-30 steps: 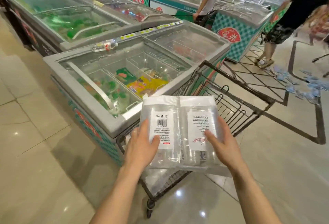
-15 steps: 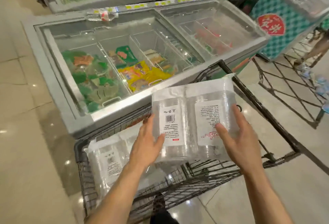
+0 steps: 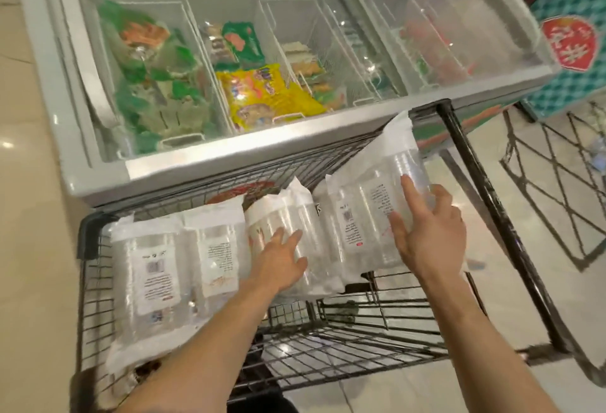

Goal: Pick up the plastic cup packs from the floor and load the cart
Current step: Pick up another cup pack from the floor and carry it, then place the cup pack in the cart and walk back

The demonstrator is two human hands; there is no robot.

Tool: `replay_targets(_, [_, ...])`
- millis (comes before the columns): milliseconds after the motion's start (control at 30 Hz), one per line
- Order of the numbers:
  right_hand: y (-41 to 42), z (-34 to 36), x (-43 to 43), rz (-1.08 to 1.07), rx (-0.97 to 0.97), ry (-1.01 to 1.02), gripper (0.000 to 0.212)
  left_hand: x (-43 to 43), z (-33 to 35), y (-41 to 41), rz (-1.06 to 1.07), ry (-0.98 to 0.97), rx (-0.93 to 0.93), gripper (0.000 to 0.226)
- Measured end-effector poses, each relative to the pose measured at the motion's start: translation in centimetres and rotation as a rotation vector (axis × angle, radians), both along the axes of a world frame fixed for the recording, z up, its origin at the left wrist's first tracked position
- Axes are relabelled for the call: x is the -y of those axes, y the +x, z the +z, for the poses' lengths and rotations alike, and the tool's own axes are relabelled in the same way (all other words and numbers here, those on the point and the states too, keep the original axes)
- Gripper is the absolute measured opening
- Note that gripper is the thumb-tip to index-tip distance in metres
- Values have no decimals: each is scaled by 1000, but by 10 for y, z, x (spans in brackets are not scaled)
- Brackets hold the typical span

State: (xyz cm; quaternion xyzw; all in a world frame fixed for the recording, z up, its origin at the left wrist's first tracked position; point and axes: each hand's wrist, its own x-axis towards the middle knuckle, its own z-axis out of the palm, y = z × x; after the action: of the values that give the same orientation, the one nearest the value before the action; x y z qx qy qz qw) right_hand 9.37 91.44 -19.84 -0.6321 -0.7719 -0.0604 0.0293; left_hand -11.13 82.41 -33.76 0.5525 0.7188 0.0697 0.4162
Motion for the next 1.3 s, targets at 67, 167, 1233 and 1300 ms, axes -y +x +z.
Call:
replay_targets(67, [-1, -12, -6, -18, 31, 2, 63, -3, -6, 4, -10, 1, -34, 65])
replay_targets(167, [5, -16, -27, -36, 62, -21, 66, -4, -11, 8, -2, 23, -91, 64])
replay_targets(1233, [-186, 132, -26, 502, -355, -72, 69, 15, 279, -165, 301, 532, -603, 67])
replay_targets(1300, [-207, 148, -18, 562, -350, -77, 68, 37, 297, -181, 343, 544, -662, 64])
